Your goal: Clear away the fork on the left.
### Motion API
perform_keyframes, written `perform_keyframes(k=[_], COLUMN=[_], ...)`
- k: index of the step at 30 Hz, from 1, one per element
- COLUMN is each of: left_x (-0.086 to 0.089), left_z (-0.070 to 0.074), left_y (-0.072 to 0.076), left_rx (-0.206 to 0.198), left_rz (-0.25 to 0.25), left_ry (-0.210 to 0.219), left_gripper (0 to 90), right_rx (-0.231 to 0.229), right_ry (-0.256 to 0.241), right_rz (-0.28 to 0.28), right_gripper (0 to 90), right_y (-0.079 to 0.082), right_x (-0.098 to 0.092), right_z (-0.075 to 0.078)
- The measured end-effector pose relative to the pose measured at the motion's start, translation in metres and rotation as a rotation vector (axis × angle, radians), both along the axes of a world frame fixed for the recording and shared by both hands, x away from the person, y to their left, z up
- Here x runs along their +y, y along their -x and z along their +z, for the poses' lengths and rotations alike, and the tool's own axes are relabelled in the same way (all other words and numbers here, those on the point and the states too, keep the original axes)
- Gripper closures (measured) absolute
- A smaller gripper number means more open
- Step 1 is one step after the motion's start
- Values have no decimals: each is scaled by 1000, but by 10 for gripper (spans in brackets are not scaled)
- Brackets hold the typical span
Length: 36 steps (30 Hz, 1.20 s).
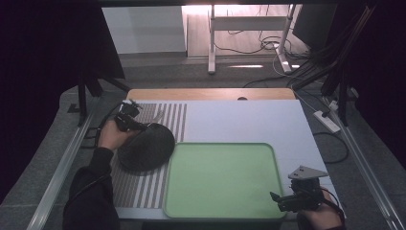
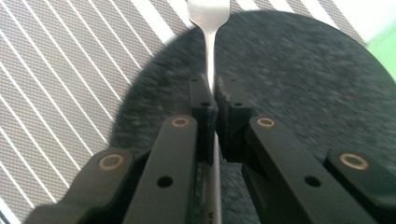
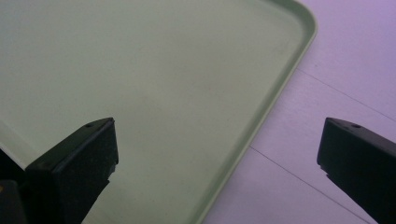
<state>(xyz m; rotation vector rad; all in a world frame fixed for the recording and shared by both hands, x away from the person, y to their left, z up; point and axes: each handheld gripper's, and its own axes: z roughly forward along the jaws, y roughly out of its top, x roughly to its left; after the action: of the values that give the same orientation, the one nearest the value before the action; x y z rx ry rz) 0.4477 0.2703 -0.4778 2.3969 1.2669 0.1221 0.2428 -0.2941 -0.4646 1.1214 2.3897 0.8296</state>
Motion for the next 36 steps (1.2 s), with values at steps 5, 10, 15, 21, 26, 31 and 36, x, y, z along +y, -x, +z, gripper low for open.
perform_keyframes(k=[5, 10, 15, 21, 26, 31, 36], left_x=[-1, -8, -19, -28, -40, -53, -64], left_z=[-2, -5, -4, -2, 0, -1, -3], left_y=[14, 27, 42, 60, 75, 88, 97], left_rx=[8, 20, 19, 21, 16, 17, 35], left_rz=[3, -2, -11, -10, -31, -42, -40], left_ry=[25, 30, 30, 51, 61, 61, 79], left_gripper=[846, 846, 846, 846, 846, 846, 846], right_rx=[2, -1, -2, -2, -3, -4, -4], right_ry=[5, 3, 3, 10, 8, 9, 9], right_rz=[2, 3, 6, 11, 17, 20, 23], right_gripper=[0, 0, 0, 0, 0, 0, 0], right_y=[0, 0, 1, 1, 1, 1, 1], right_x=[0, 1, 1, 1, 1, 1, 2], right_z=[0, 0, 0, 1, 0, 0, 0])
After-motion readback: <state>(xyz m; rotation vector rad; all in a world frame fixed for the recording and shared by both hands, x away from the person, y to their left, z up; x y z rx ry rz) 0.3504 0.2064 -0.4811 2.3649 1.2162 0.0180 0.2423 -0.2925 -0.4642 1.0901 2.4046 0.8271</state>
